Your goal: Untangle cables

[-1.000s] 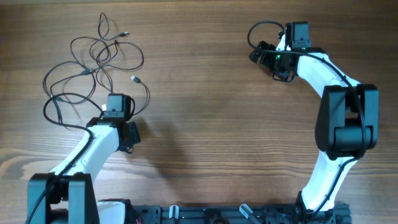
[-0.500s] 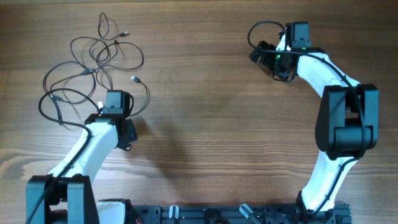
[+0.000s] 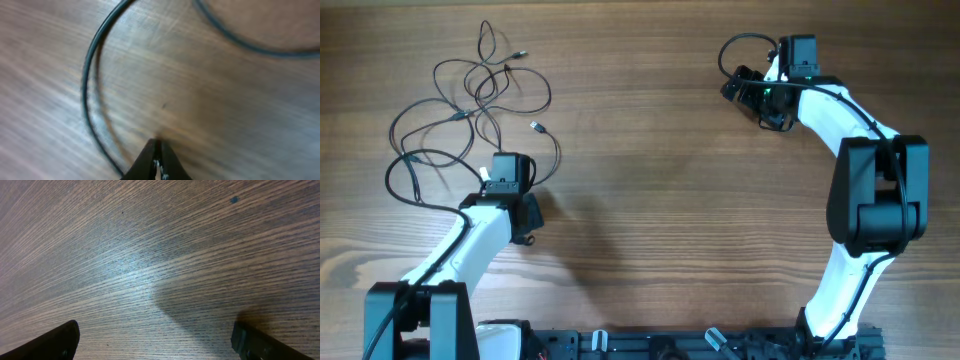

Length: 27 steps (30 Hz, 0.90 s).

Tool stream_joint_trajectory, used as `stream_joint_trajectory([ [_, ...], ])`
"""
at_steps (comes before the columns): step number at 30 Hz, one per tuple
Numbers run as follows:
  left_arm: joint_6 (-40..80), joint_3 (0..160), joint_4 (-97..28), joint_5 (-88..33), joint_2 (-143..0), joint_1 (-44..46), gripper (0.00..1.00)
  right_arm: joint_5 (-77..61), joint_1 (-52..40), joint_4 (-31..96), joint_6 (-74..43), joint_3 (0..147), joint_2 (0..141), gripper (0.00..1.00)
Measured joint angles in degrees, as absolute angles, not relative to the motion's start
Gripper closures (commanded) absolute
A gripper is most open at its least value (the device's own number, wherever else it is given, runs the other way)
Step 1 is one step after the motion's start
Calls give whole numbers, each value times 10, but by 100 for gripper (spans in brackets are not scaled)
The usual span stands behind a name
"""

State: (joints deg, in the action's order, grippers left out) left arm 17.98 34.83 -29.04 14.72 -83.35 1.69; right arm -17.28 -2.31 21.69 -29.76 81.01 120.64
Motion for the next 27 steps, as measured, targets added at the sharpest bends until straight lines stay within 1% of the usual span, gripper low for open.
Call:
stream_joint_trajectory([
  [3,180,342,-248,129,-834,17,94,-173,-23,217,-298,810,1206,0],
  [5,180,336,-225,121,-833,17,91,-173,-23,217,-298,810,1206,0],
  [9,178,327,-187,120,-832,17,96,-173,-23,217,-298,810,1206,0],
  [11,169,326,-184,126,-832,17,96,-173,-23,217,-298,810,1206,0],
  [15,161,352,-213,136,-832,2,95,-173,-23,217,-298,810,1206,0],
  [18,157,369,-228,138,-818,-25,96,-173,-23,217,-298,810,1206,0],
  [23,182,373,-323,140,-814,-102,96,-173,-23,216,-298,810,1206,0],
  [27,218,369,-382,136,-814,-123,95,-173,-23,216,-298,810,1206,0],
])
